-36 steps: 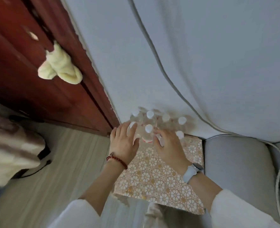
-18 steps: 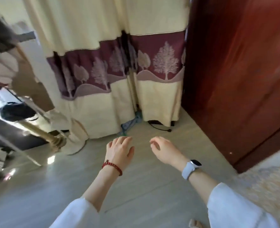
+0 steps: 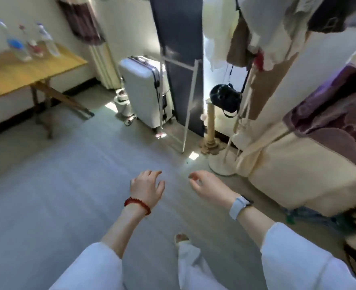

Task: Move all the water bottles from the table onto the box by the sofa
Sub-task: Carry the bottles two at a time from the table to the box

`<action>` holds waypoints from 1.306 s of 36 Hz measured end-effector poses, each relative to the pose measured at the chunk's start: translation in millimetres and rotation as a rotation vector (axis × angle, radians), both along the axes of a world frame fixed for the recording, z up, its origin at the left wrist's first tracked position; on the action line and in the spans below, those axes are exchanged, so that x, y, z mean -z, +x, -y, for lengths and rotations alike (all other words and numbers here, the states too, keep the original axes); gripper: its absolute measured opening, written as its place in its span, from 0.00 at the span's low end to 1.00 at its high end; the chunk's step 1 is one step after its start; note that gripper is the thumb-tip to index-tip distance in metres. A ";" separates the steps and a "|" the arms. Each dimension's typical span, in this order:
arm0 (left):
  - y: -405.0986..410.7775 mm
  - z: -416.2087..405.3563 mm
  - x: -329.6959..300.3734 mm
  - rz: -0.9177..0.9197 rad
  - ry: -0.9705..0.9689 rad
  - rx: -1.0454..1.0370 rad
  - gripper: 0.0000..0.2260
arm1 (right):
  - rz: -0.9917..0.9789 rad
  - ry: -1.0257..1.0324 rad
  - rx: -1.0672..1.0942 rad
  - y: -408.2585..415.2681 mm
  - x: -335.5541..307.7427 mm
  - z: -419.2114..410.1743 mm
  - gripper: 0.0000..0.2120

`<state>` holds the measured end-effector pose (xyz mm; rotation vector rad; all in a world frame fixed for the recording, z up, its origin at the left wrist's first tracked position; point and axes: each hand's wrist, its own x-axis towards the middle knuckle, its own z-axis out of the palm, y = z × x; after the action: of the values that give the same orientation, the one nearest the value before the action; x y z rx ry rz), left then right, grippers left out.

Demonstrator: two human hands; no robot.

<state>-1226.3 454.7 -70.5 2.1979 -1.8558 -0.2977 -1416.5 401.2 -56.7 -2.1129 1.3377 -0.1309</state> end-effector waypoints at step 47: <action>932.5 672.8 -44.4 -0.245 -0.177 -0.662 0.15 | 0.140 -0.025 -0.441 984.7 -26.1 780.1 0.14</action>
<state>-293.8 -218.1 -26.1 2.3676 -0.9196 -0.2408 -431.8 -378.9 -30.6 -2.3186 0.7707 -0.1079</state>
